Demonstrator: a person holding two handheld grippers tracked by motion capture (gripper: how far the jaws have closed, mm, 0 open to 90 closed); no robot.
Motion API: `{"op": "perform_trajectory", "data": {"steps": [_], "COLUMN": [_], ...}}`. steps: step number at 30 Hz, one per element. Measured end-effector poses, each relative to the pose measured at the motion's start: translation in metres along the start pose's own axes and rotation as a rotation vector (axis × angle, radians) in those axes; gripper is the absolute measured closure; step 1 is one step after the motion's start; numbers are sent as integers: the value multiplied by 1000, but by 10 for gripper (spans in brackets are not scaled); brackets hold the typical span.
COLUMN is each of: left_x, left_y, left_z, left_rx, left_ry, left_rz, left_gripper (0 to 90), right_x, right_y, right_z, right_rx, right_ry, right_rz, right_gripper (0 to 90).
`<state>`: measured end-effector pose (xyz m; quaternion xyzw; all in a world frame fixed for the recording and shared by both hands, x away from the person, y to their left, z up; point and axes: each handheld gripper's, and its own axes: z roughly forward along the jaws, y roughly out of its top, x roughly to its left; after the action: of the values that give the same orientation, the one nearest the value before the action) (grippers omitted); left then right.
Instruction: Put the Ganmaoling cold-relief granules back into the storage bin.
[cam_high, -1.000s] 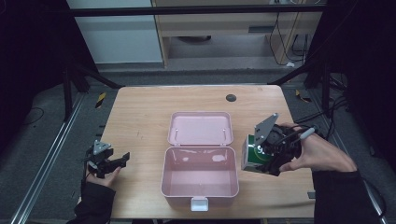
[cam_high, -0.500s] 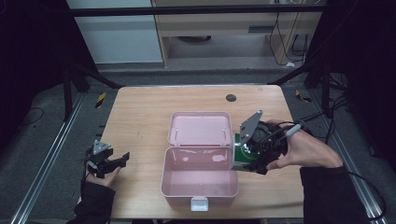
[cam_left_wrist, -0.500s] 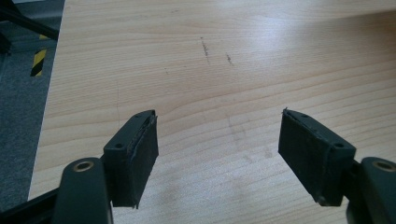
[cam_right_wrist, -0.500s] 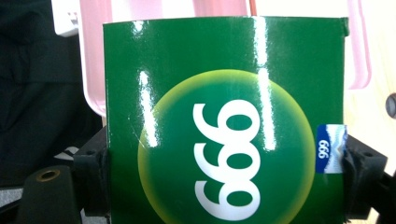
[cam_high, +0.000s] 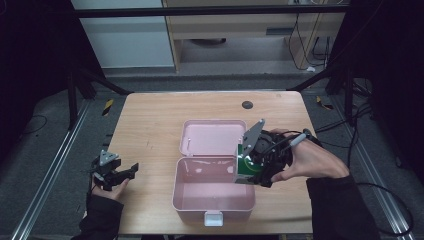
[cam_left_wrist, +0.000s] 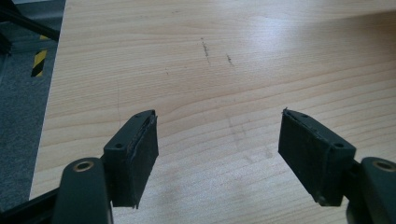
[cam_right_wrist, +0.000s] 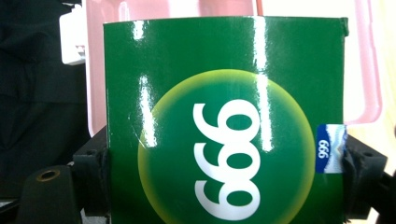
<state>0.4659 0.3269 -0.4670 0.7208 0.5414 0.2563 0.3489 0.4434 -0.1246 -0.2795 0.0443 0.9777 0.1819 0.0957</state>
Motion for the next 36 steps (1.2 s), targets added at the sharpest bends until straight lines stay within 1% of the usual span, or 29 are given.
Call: {"op": "perform_trajectory", "data": {"steps": [5,10,18,27,36], "left_x": [0,0,0,1,1], "left_y": [0,0,0,0,0], "left_z": [0,0,0,0,-1], "left_rx": [-1,-1,-1,-2,-4], "left_ry": [0,-1,1,0,1], "left_rz": [0,0,1,1,-1], "left_gripper": [277,277,277,276,277], "right_x": [0,0,1,3,6], "right_y": [5,9,14,21,25], "right_z": [8,13,21,33,43], "right_rx": [18,4,-6,-6,15], "right_ry": [9,26,37,58,67], "right_rz": [-3,-10,-25,-40,-58], "right_gripper": [162,162,161,161,161]}}
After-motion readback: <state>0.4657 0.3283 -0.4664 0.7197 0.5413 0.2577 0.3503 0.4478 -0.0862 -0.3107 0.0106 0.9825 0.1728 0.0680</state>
